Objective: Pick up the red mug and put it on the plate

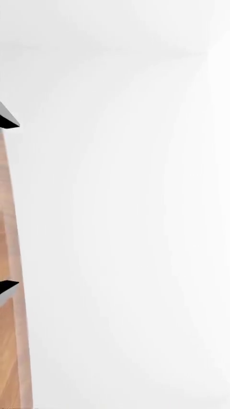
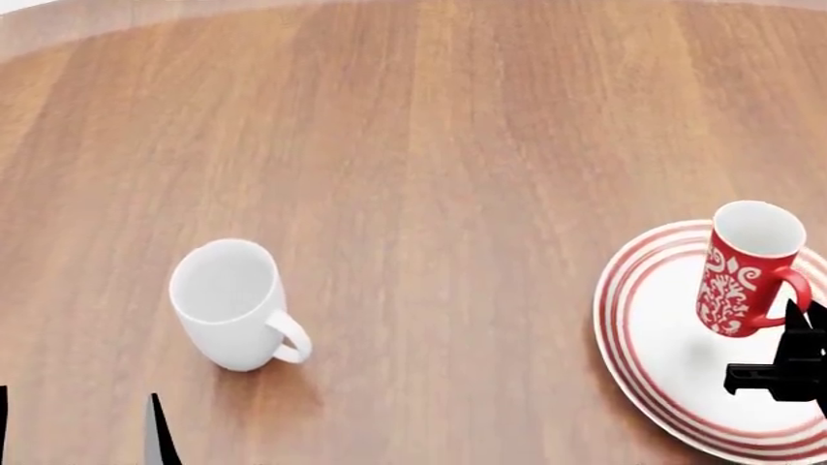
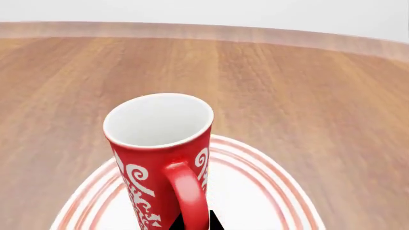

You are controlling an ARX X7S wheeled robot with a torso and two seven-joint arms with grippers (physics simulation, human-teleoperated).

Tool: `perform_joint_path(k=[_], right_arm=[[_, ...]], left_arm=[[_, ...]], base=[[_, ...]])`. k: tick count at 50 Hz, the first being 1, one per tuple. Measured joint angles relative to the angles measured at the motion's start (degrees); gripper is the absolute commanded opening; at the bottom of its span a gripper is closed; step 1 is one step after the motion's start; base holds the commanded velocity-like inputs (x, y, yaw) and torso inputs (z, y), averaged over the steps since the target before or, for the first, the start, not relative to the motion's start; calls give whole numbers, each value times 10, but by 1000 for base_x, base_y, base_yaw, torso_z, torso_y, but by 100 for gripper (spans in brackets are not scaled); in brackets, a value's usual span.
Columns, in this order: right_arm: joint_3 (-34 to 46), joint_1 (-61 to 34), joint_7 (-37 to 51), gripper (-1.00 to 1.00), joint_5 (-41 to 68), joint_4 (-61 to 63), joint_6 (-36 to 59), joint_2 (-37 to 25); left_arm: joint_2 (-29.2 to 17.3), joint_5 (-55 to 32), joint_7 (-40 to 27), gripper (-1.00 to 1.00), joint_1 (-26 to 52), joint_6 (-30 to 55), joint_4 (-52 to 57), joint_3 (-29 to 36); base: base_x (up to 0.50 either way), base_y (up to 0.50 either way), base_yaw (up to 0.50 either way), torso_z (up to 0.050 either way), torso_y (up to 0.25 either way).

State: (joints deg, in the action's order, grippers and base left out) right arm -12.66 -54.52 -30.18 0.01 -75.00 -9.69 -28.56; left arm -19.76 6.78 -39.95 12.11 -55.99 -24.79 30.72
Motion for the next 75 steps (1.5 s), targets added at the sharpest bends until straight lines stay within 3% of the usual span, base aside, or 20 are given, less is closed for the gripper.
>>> perform_joint_path(k=[75], right_arm=[[-17,24,34,-100,0,0,-18,15]], left_arm=[[-8,-4,-16,100,7,-5,-3,18]], base=[[0,0,0,2,-9]])
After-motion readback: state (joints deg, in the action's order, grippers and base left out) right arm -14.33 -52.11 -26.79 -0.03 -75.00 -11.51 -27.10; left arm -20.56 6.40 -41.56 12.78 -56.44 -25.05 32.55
